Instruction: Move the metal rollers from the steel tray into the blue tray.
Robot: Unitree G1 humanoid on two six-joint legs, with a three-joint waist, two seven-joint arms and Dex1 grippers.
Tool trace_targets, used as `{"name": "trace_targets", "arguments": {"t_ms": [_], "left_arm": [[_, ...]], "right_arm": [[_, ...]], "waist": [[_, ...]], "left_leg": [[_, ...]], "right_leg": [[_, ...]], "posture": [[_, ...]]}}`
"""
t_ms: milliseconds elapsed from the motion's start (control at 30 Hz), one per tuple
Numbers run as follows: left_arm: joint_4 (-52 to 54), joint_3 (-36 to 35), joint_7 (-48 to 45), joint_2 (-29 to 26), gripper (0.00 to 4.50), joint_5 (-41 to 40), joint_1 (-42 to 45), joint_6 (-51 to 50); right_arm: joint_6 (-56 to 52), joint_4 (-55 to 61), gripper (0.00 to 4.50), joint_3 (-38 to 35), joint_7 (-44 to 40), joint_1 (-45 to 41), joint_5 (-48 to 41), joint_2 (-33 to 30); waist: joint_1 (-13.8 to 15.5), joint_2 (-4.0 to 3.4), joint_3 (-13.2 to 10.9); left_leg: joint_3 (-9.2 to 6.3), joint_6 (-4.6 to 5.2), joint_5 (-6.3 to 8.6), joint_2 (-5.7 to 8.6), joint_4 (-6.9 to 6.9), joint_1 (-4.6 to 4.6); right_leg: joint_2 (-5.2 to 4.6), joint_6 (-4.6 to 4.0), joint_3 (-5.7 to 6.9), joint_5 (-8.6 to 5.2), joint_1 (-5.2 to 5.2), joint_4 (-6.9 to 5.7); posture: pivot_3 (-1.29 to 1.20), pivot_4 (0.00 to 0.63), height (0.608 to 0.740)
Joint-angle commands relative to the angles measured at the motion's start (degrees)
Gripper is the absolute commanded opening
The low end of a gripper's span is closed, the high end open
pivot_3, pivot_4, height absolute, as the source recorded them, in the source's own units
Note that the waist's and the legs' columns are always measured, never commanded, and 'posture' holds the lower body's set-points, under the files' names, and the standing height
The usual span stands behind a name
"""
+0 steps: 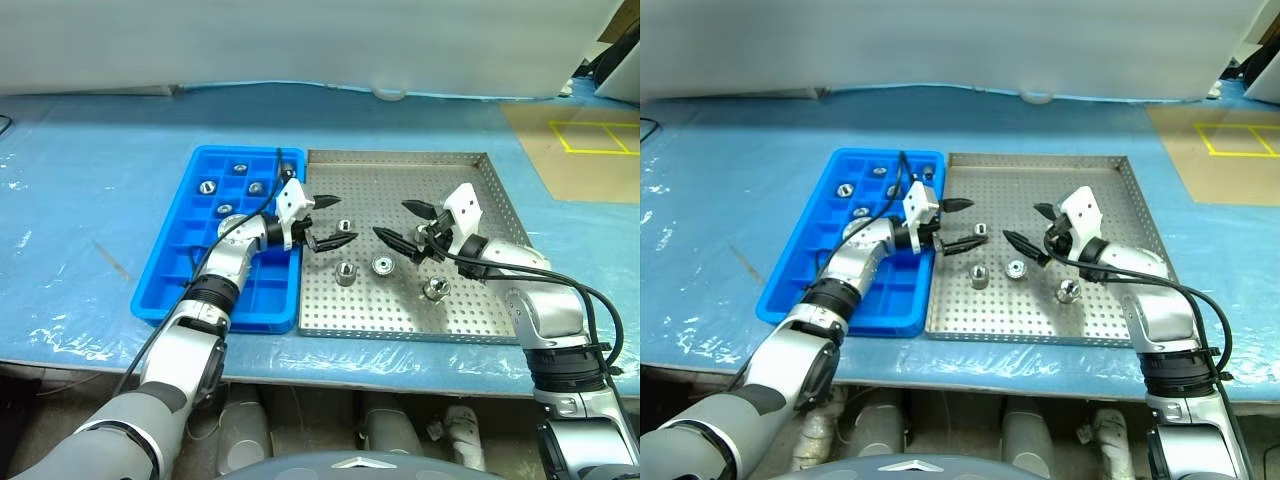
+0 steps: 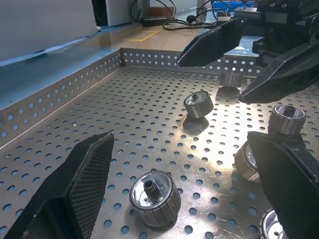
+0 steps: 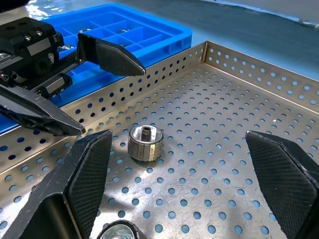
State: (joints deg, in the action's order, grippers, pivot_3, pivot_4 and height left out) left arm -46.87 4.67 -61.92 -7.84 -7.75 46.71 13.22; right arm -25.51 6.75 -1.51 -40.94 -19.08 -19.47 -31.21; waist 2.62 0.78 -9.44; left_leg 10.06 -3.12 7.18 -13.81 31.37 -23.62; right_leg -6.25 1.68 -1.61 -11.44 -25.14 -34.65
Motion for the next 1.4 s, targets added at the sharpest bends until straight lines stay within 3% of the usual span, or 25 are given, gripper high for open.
{"name": "trace_targets", "arguments": {"t_ms": [33,233,733,833,1133,1233,1400], "left_arm": [[-0.3,0.6,0.7,-0.1,4.5,0.8,1.2,-0.6],[-2.6,1.3,2.3,-0.4,4.5,2.1,4.8,-4.5],[-20.8,9.2,1.2,1.1,4.5,14.6,22.2,-8.7],[-23.3,11.9,1.0,1.1,3.85,18.1,22.5,-8.9],[-24.9,13.0,1.5,0.9,0.94,21.1,20.7,-8.3],[-24.2,9.0,4.1,1.6,0.88,17.9,21.5,-8.7],[-17.6,-5.2,8.9,3.5,0.88,4.3,20.2,-9.4]], "right_arm": [[1.0,1.2,4.49,-0.7,0.2,-0.1,0.4,-0.4],[0.9,1.9,4.49,-1.0,0.5,0.4,0.8,-0.3],[-0.1,7.0,4.49,-3.0,4.0,5.3,0.8,-1.3],[-0.3,7.9,4.5,-3.4,4.6,6.2,0.6,-1.5],[-1.2,9.7,4.5,-3.8,5.6,7.9,0.7,-1.3],[-1.1,9.5,4.5,-3.5,5.3,7.7,0.6,-1.2],[-0.4,6.0,4.5,-1.2,3.3,3.1,-0.5,1.3]], "waist": [[0.0,0.0,0.0],[-0.1,0.0,0.0],[-0.4,0.0,0.0],[-0.5,0.0,0.0],[-0.7,-0.03,0.0],[-0.7,-0.03,0.0],[-0.7,-0.01,0.0]], "left_leg": [[0.0,0.0,0.0,0.0,0.0,0.0],[0.0,0.0,0.0,0.0,0.01,0.01],[0.0,0.01,0.01,0.02,0.02,-0.01],[0.0,0.01,0.01,0.03,0.01,0.0],[0.01,0.01,0.02,0.04,0.03,0.19],[0.01,0.01,0.01,0.04,0.05,0.24],[0.0,0.01,0.01,0.04,0.04,0.03]], "right_leg": [[0.0,0.0,0.0,0.0,0.01,0.0],[0.0,0.0,0.0,0.0,0.01,-0.01],[0.0,0.0,-0.03,0.0,0.0,0.03],[0.01,0.01,-0.04,0.0,0.0,0.03],[-0.01,0.01,-0.05,0.0,0.2,0.05],[-0.02,0.01,-0.05,0.0,0.26,0.04],[-0.01,0.0,-0.04,0.01,0.02,0.01]], "posture": [[-0.2,0.15,0.74],[-0.22,0.15,0.74],[-0.33,0.15,0.74],[-0.35,0.15,0.74],[-0.35,0.15,0.74],[-0.32,0.15,0.74],[-0.21,0.15,0.74]]}}
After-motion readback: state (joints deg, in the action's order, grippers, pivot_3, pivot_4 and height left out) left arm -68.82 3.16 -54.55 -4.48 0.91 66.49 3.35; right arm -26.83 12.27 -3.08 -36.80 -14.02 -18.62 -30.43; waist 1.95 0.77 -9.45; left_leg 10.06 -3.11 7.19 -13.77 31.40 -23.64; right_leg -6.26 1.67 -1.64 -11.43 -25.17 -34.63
